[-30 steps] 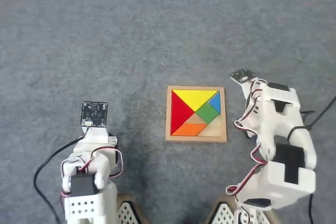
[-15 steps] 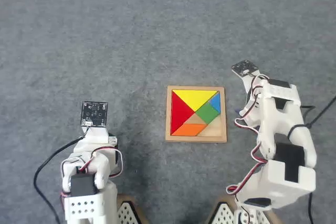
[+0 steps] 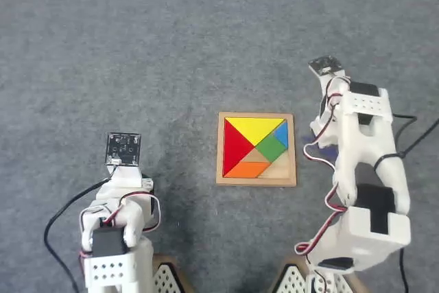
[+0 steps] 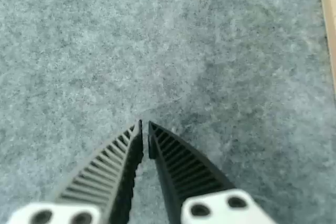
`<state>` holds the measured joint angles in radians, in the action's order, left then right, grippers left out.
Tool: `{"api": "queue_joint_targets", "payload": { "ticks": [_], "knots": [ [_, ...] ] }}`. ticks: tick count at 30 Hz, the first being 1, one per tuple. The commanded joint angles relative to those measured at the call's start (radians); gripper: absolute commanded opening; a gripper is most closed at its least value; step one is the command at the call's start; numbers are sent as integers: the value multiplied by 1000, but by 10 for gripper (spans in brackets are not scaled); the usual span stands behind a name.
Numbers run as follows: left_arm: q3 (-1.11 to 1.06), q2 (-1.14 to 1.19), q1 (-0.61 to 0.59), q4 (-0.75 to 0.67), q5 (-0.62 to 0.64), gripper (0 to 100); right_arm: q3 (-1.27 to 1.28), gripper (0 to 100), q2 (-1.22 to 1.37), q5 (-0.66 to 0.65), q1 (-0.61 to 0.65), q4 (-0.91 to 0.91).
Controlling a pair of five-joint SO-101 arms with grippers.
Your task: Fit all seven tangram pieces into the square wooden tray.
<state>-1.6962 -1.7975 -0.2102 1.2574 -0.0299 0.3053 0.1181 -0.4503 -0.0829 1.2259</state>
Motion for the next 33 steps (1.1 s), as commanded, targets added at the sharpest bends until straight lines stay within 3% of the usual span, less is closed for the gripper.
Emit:
{"api": "queue_joint_targets", "payload": {
  "ticks": [1, 7, 13, 18, 33],
  "knots": [
    [13, -18, -2, 3, 17, 18, -58, 123, -4, 20, 28, 76],
    [13, -18, -2, 3, 17, 18, -64, 126, -4, -77, 87, 50],
    [13, -18, -2, 3, 17, 18, -69, 296, 5, -250, 116, 25],
    [13, -18, -2, 3, 17, 18, -55, 318, 5, -393, 79, 25],
    [13, -18, -2, 3, 17, 18, -146, 318, 257, -459, 16, -13]
  ]
}}
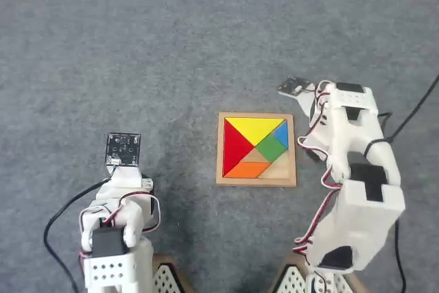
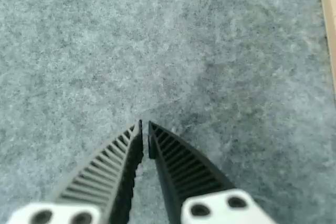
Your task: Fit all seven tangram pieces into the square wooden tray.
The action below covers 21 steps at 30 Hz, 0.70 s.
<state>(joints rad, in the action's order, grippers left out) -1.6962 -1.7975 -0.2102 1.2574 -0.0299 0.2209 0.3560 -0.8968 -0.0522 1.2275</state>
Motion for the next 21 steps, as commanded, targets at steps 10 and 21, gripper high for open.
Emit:
{"api": "queue_joint_targets", "payload": {
  "ticks": [10, 21],
  "knots": [
    [13, -18, -2, 3, 17, 18, -107, 317, 45, -18, -5, -21],
    [13, -18, -2, 3, 17, 18, -101, 177, 41, -8, -12, -19]
  ]
}}
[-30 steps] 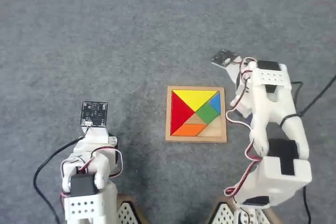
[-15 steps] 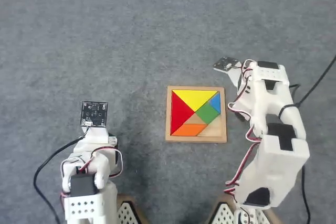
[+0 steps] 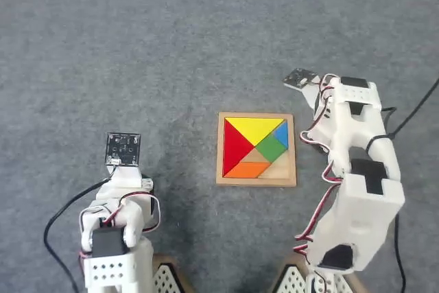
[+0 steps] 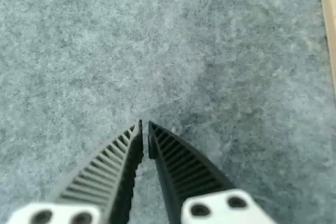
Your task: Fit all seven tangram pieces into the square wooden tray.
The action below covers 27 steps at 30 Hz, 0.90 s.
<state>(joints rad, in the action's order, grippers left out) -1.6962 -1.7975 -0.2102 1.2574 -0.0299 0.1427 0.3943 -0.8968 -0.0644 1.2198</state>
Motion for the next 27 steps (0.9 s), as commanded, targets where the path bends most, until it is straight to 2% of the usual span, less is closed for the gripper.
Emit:
{"api": "queue_joint_targets", "payload": {
  "ticks": [1, 6, 11, 14, 17, 22, 27],
  "knots": [
    [13, -18, -2, 3, 17, 18, -25, 177, -1, 8, 1, -12],
    [13, -18, -2, 3, 17, 18, -48, 176, -2, 132, 8, -4],
    [13, -18, -2, 3, 17, 18, -44, 170, -39, 333, 8, 2],
    [13, -18, -2, 3, 17, 18, -44, 127, -120, 437, 18, 62],
    [13, -18, -2, 3, 17, 18, -28, 132, -234, 493, 53, 143],
    [13, -18, -2, 3, 17, 18, 120, 150, -455, 586, 134, 153],
    [13, -18, -2, 3, 17, 18, 299, 147, -562, 753, 223, 77]
  ]
}}
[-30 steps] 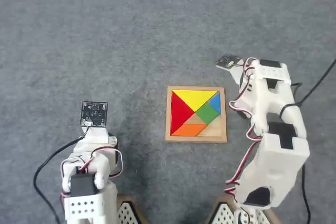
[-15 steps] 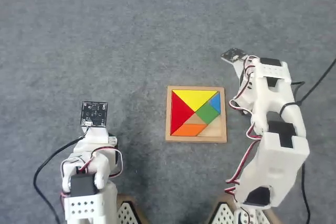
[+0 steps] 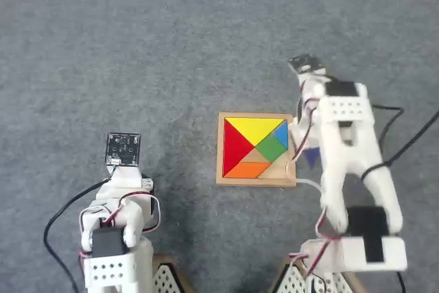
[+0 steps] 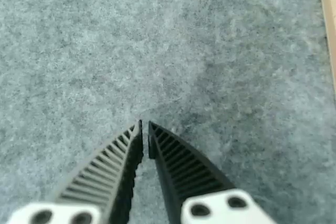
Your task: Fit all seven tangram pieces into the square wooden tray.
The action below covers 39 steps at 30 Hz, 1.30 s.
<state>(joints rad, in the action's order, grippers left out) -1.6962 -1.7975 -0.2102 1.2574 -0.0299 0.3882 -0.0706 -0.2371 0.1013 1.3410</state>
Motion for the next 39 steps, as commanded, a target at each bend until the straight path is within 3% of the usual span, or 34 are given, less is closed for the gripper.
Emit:
{"api": "queue_joint_targets", "payload": {
  "ticks": [1, 6, 11, 17, 23, 39],
  "knots": [
    [13, -18, -2, 3, 17, 18, 77, 147, -97, 121, 79, -59],
    [13, -18, -2, 3, 17, 18, 112, 147, -97, 287, 183, -101],
    [13, -18, -2, 3, 17, 18, 123, 148, -97, 560, 306, -142],
    [13, -18, -2, 3, 17, 18, 187, 150, -97, 812, 352, -159],
    [13, -18, -2, 3, 17, 18, 196, 151, -99, 872, 348, -160],
    [13, -18, -2, 3, 17, 18, 203, 225, -99, 870, 341, -266]
  ]
}}
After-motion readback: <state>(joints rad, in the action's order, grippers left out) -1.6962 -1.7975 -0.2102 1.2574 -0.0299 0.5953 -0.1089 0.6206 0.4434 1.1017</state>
